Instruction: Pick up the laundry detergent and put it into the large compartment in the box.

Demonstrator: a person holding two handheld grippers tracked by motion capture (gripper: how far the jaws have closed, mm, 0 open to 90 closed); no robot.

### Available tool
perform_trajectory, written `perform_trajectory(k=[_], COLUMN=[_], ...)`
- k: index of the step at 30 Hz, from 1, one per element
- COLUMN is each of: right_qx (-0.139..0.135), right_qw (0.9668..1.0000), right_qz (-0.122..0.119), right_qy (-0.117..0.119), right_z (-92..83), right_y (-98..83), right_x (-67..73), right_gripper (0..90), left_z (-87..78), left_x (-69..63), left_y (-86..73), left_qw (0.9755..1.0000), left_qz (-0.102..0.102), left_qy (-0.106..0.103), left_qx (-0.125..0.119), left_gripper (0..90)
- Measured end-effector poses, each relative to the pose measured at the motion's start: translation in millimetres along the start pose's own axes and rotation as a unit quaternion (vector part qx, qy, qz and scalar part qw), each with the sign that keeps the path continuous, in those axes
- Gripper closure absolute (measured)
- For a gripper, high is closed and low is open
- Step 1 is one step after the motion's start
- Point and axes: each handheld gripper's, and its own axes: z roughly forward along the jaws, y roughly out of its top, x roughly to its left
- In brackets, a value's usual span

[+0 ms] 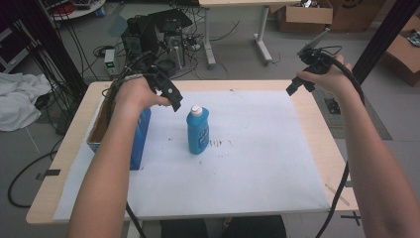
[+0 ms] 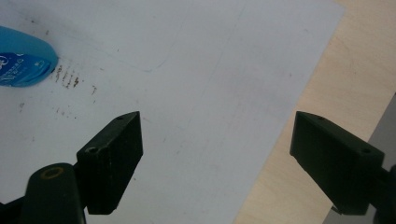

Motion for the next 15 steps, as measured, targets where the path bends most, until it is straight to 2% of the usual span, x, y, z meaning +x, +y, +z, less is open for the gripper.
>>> perform_trajectory(k=[5, 15], right_qx=[-0.003, -0.004], right_qw=[1.0000, 1.0000], right_qz=[-0.002, -0.004], right_qy=[0.000, 0.005], right_z=[-0.6, 2.5], right_y=[-0.3, -0.5], right_x=[-0.1, -0.3], right_gripper=[17.5, 17.5], left_z=[-4.2, -13.9], left_x=[-2.1, -13.4], left_y=[-0.3, 3.9], left_qw=[1.0000, 0.9998], left_qz=[-0.001, -0.003], left_qy=[0.001, -0.010], left_qx=[0.000, -0.014], left_gripper=[8.8, 8.8])
